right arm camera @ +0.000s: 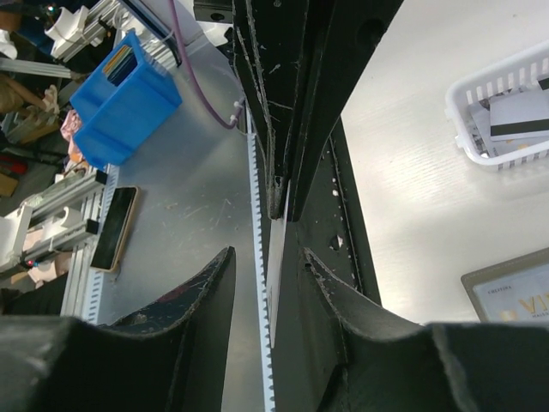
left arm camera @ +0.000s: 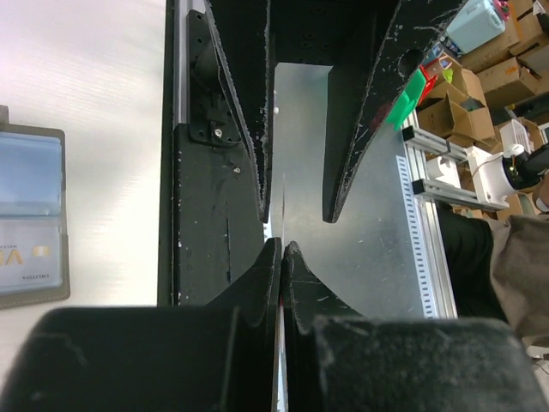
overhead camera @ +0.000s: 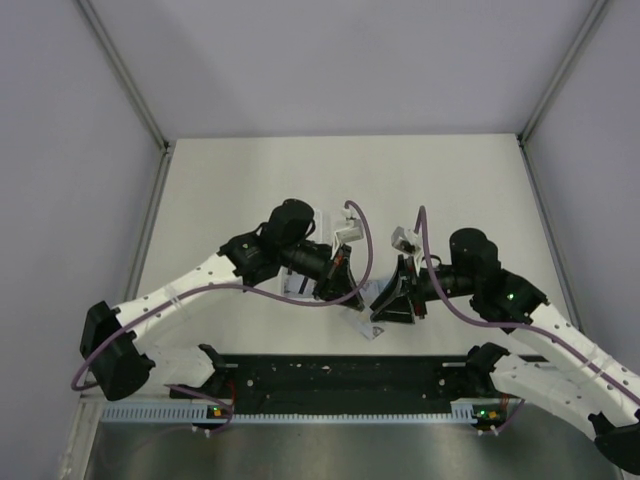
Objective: Put the credit cards into the card holder
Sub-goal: Insert the credit card into the card holder.
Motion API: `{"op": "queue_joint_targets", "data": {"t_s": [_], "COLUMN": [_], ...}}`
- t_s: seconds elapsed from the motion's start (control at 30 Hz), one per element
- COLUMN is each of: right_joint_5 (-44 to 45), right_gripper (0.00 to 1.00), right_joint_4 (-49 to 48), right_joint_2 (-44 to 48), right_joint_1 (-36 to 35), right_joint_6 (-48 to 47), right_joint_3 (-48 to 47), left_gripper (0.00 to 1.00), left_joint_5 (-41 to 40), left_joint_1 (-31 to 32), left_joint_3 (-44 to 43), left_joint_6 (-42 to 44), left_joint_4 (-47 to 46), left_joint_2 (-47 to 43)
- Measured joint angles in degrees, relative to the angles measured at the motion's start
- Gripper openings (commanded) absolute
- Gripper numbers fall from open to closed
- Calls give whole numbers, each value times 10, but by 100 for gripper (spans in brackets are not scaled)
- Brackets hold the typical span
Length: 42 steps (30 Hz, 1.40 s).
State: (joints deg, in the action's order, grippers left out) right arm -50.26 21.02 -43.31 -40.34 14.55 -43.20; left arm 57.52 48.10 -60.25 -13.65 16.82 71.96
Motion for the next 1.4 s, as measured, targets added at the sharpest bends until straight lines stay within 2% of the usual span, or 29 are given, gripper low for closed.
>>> {"op": "queue_joint_targets", "data": {"t_s": [0.2,0.73,0.97,1.13,1.27,1.37,1.4], "right_joint_5": [-4,-5,-5,0,5,11,17], "right_gripper": [29,25,18,0,0,0,0], "right_joint_4": [3,16,18,19,23,25,26], "right_joint_2": [0,-19,-29,-36,-38,-38,-38], "right_joint_1": [0,-9,-17,-28,-34,-35,-36], "right_joint_6": [-4,-9,-10,-11,-11,-10,-9], "right_joint_3": [0,-5,-8,-8,-9,-9,-9], "left_gripper": [0,0,0,0,1,33,40], "left_joint_5": [0,1,1,3,6,5,2], "left_joint_1": [4,10,12,12,14,14,14], "left_joint_3": [-24,-66,-76,-77,-79,-79,-79], "left_joint_6": [19,59,65,66,68,72,75], "left_joint_4": [33,92,103,109,117,119,118], "left_joint_2": [12,49,49,49,49,49,49]}}
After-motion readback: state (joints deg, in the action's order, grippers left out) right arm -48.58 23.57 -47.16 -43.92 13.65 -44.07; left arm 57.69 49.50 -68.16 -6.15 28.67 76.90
